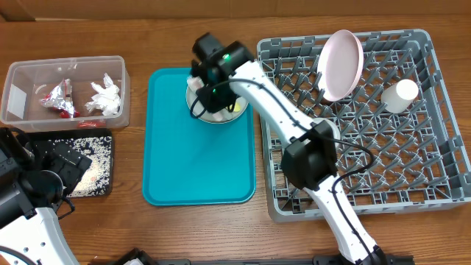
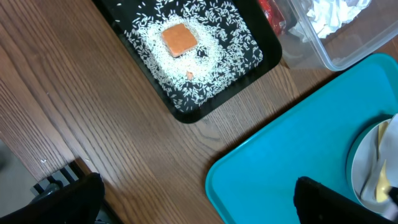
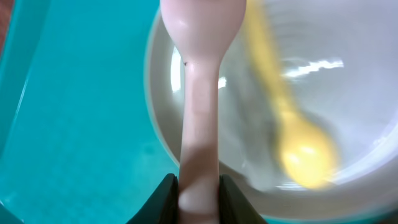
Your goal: Sort waste into correct bins and load items into the dishwasher rack
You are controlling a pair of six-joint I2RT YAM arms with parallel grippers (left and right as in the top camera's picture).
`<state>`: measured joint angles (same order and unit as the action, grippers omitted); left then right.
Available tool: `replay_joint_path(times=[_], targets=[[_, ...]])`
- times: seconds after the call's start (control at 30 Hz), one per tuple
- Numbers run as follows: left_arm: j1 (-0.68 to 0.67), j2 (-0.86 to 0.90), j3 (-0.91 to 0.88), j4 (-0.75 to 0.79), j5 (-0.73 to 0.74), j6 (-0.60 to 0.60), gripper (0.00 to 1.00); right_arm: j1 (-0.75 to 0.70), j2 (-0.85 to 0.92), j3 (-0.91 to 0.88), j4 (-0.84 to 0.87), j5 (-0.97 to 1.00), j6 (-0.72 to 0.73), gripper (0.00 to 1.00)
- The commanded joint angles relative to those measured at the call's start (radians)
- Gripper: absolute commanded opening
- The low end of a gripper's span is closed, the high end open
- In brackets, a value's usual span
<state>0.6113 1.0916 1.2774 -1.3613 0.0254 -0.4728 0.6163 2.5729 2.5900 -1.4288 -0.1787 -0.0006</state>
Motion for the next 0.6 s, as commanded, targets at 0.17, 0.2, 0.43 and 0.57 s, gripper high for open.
replay_joint_path(times=[0.17, 0.2, 0.43, 0.57], targets=[[0.007, 0.002, -0.004, 0.0, -0.01, -0.014, 1.0, -0.183, -0.169, 0.089, -0.081, 0.15, 0.084, 0.04], [0.007, 0.002, -0.004, 0.0, -0.01, -0.014, 1.0, -0.204, -0.17, 0.089, -0.09, 0.152, 0.084, 0.04], [0.007, 0.002, -0.004, 0.0, -0.01, -0.014, 1.0, -0.302, -0.17, 0.085, -0.126, 0.149, 0.083, 0.04], [0.007, 0.002, -0.004, 0.0, -0.01, -0.014, 1.0, -0.308, -0.17, 0.071, -0.129, 0.147, 0.084, 0.04]])
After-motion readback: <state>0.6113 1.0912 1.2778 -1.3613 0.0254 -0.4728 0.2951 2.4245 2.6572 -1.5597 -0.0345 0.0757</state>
